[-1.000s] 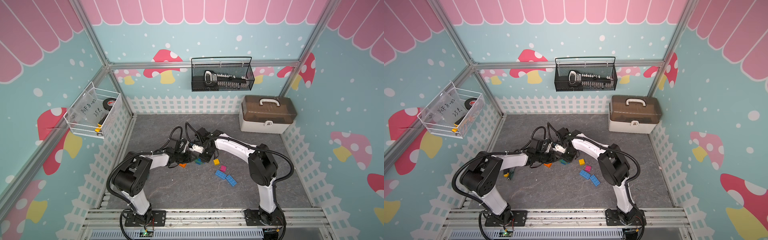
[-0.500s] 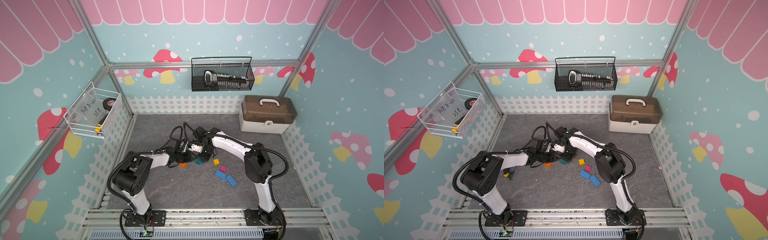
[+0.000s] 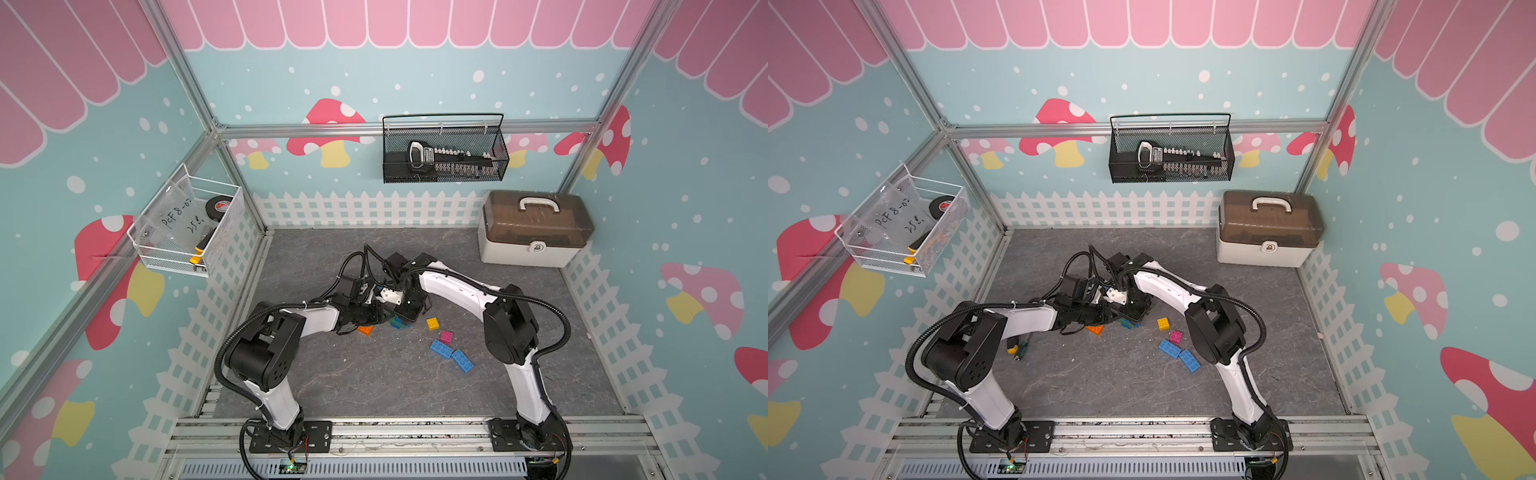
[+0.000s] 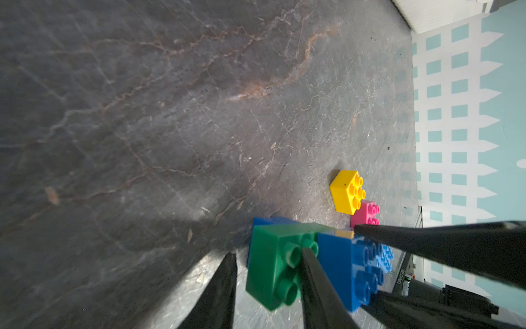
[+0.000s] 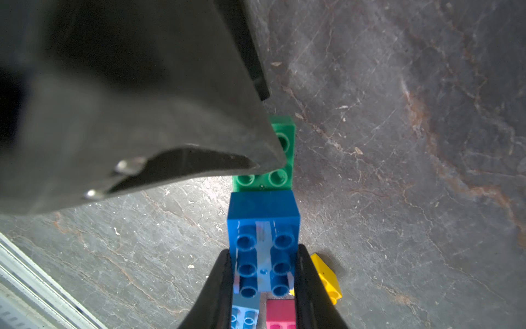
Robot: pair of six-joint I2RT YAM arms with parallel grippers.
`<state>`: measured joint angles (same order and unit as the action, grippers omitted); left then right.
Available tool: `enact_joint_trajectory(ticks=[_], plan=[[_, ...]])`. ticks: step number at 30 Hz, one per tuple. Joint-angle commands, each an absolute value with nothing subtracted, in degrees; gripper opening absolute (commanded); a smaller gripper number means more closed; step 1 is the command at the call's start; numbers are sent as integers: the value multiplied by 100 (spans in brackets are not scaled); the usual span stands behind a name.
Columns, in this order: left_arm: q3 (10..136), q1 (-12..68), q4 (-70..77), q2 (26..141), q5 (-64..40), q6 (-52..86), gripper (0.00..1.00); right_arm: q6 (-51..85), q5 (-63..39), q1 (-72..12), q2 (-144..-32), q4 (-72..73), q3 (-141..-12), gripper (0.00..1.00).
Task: Assemble a heart with lego
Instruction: Assemble the lego brick with the lego brick.
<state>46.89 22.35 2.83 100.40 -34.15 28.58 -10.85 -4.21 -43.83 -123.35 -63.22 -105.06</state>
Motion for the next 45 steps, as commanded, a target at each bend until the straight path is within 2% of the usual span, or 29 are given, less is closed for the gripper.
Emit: enact_joint_trajectory(ticks=[1,19,34,39,42,45], plan=[[4768,2232,251,10204,-3401,2733,34,-999,-150,-4443,-12930,-6249,-10336,16],[4738,2206,180,10135,-3343,2681,33,-730,412,-4518,-13353,-6636,-10648,15],[4720,2215,104,10056,-3298,2602,32,-913,60,-4500,-13566,-6817,-10968,17],[4711,2208,79,10043,-3281,2584,32,-905,-144,-4469,-13271,-6649,-10964,20],[4704,2214,68,10020,-3265,2575,32,-906,-208,-4422,-13155,-6594,-10973,29],[4703,2210,46,10006,-3243,2558,32,-890,-238,-4387,-13028,-6481,-10904,32]])
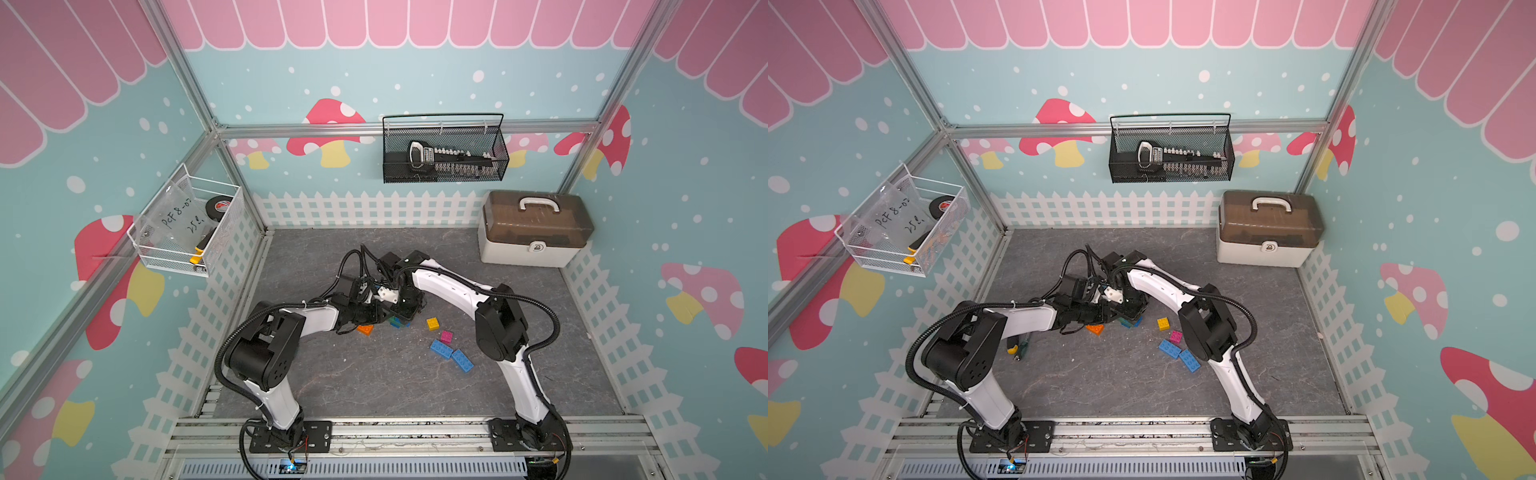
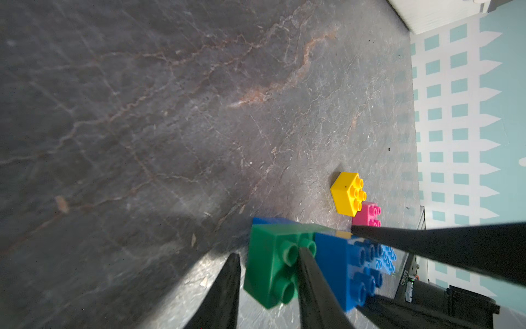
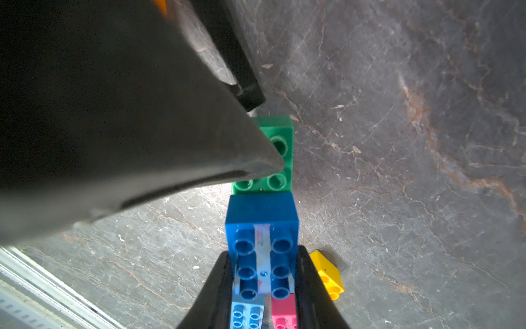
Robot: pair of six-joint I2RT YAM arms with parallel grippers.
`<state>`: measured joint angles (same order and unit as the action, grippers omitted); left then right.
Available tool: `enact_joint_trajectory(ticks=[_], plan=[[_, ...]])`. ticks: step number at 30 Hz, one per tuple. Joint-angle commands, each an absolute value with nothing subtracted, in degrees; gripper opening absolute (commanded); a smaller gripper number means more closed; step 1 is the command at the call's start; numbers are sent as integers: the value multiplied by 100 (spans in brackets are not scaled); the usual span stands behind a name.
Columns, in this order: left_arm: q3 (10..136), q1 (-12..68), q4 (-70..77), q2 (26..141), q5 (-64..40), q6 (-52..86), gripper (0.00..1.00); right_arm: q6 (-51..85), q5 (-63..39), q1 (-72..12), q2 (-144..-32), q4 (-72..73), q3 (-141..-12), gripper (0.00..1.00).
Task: Assemble a heart with lego
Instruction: Assemble the lego brick with the lego brick.
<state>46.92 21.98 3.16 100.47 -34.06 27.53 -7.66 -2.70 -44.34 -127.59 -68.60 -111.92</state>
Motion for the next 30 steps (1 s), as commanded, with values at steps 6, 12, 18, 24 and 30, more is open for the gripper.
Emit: enact_joint_trajectory(ticks=[6,12,18,24,30], plan=[[4707,2223,15,9994,-3209,2540,32,-812,-257,-4333,-12769,-6144,-10719,40],[4711,2232,2,9992,-3198,2531,32,-756,-380,-4300,-12527,-5815,-10478,40],[4711,2235,0,9986,-3182,2514,33,-745,-522,-4237,-12234,-5583,-10238,46],[4728,2249,-18,9985,-3164,2500,32,-840,-633,-4219,-11821,-5185,-9861,48],[4737,2250,-30,9990,-3156,2487,32,-915,-770,-4206,-11665,-4946,-9604,46]])
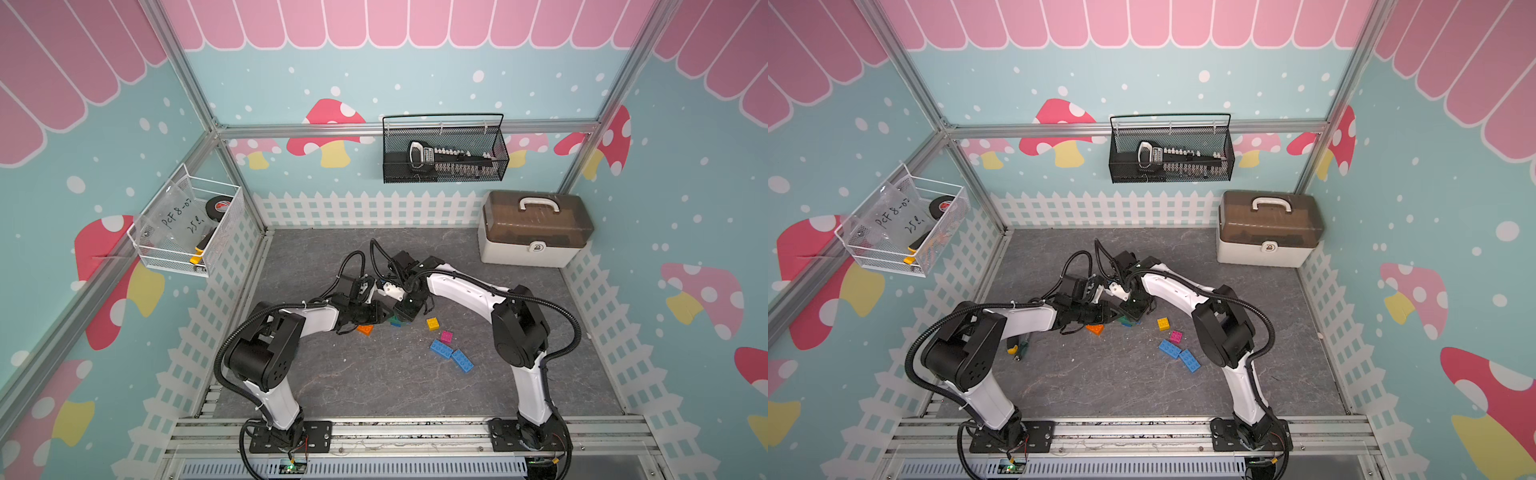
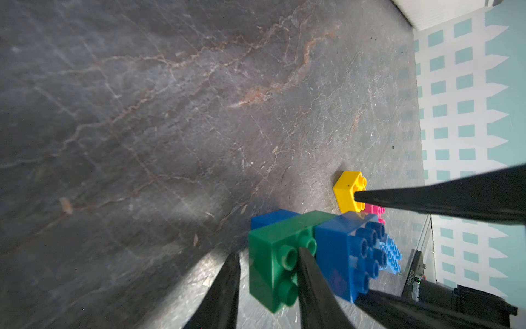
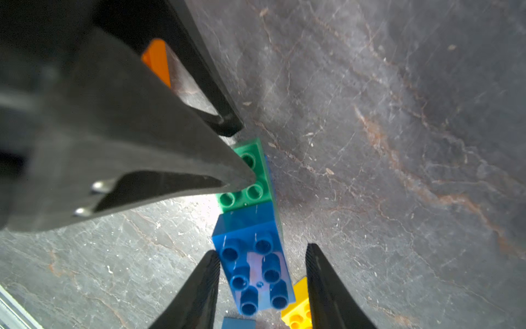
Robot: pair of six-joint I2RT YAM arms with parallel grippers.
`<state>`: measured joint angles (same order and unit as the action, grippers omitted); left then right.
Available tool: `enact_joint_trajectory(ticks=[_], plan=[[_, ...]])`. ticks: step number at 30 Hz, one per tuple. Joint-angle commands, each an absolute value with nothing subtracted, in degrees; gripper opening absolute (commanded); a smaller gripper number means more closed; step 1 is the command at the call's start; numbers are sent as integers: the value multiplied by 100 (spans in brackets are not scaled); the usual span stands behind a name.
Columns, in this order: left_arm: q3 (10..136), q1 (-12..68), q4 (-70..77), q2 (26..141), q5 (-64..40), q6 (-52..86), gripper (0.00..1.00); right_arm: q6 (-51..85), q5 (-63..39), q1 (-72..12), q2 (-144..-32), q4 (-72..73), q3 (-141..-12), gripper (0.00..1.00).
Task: Assemble a heart with lego
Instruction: Assemble the lego brick with the lego brick.
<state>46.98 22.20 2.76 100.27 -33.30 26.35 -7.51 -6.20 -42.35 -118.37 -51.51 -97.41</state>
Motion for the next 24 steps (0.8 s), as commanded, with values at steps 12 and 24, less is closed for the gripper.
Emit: enact_joint_trajectory(ticks=[12,24], plan=[[4742,2252,-43,10011,-3164,2482,32,-984,-838,-4201,-11538,-4681,-9197,38],[4755,2259,-51,10020,-3163,2479,32,-949,-914,-4202,-11334,-4506,-9088,37]])
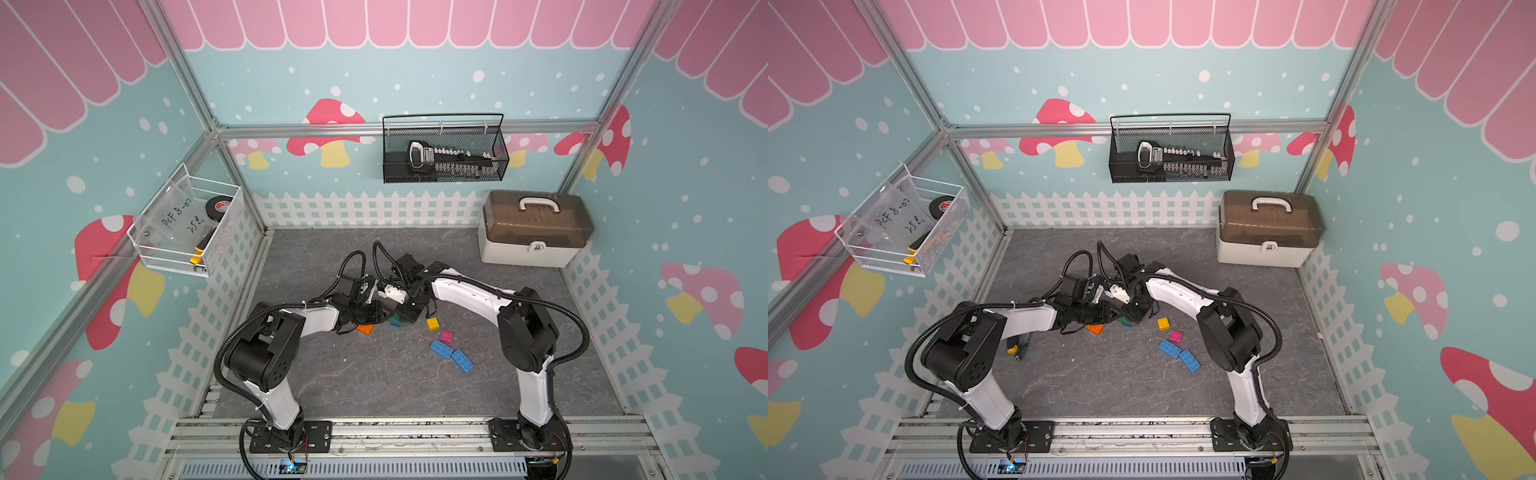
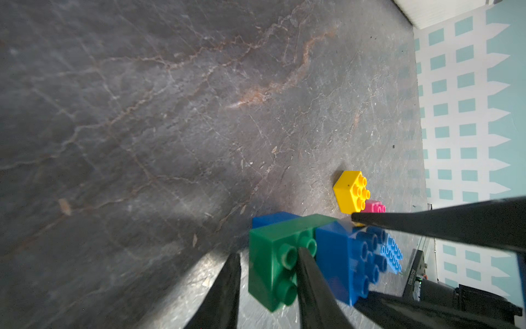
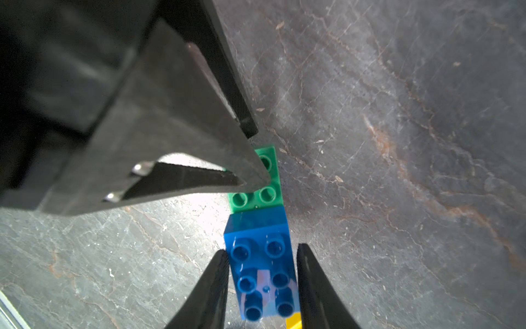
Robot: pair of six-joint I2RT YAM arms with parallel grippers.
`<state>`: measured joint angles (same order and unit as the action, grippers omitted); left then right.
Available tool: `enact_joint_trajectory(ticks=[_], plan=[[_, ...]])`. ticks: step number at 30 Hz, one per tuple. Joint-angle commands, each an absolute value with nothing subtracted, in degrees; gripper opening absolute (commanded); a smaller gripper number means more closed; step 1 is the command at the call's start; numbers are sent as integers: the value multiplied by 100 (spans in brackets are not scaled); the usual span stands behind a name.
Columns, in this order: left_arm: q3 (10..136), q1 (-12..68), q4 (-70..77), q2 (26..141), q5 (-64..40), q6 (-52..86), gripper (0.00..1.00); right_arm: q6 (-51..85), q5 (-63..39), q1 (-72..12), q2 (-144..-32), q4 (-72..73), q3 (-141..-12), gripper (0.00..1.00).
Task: Assemble a heart with lego
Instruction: Assemble the lego brick with the lego brick.
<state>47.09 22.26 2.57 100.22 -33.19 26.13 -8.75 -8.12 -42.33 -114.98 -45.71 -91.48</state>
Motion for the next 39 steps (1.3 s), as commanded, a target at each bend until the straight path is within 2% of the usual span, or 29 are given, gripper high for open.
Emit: enact_joint_trajectory(ticks=[1,10,20,39], plan=[[4755,2259,-53,10020,-3164,2479,32,-948,-904,-4208,-11336,-4501,-9088,37],[4768,2259,-62,10041,-3155,2470,31,-958,-884,-4212,-11421,-4539,-9072,35],[4781,2259,-68,10055,-3164,2470,31,-984,-914,-4228,-11535,-4628,-9096,26],[4781,2254,-67,10068,-3165,2461,29,-1028,-1037,-4210,-12205,-4956,-9446,24]])
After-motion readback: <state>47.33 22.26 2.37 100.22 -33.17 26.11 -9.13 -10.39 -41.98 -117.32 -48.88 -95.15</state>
